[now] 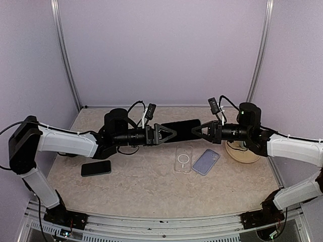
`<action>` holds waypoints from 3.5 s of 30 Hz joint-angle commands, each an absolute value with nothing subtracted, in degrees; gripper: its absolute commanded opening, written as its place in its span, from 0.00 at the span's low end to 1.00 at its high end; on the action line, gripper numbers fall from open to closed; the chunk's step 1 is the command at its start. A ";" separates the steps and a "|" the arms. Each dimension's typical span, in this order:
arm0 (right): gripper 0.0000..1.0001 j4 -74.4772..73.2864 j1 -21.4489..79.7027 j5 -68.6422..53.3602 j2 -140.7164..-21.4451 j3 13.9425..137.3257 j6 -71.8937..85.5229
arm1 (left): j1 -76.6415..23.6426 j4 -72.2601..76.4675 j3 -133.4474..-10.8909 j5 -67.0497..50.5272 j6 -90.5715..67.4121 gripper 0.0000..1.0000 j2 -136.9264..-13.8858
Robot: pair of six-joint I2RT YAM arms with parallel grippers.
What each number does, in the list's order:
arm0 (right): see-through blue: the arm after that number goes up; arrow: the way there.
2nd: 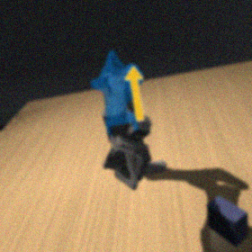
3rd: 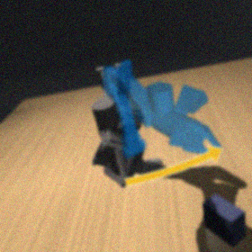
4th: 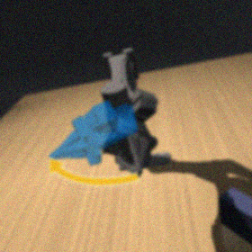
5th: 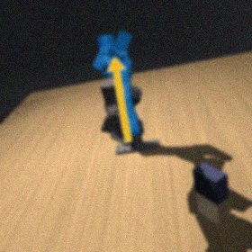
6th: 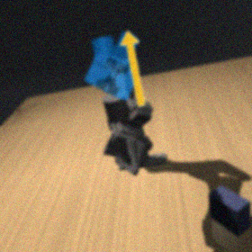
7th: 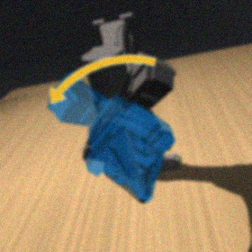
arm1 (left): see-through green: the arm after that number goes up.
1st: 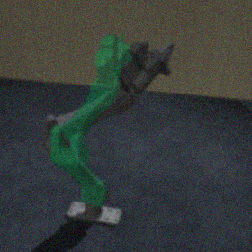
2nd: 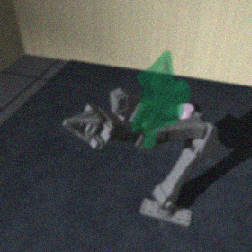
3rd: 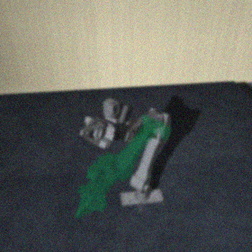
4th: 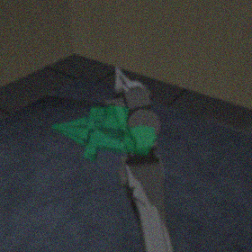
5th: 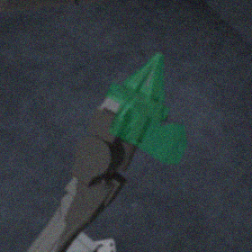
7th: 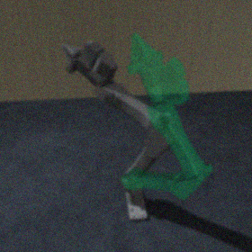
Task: Put the phone into the phone case
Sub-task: Pass from the right arm to the left, then rotate the phone case at the center of the board.
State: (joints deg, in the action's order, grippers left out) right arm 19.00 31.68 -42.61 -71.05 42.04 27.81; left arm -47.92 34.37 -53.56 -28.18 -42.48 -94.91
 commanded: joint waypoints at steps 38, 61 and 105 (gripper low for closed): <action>0.00 30.67 29.94 -51.34 -79.97 41.05 35.36 | -47.72 56.43 -49.13 -37.46 -49.12 0.35 -97.06; 0.26 24.64 30.28 -49.13 -80.31 43.04 30.92 | -47.50 53.88 -49.82 -36.96 -47.79 0.00 -97.69; 0.75 -2.27 34.75 -43.10 -91.80 52.85 13.06 | -41.92 30.39 -36.36 -17.41 -39.32 0.00 -74.24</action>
State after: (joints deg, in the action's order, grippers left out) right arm 0.45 31.90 -41.52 -89.41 50.74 15.49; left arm -42.17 27.44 -37.12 -18.15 -39.00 -76.75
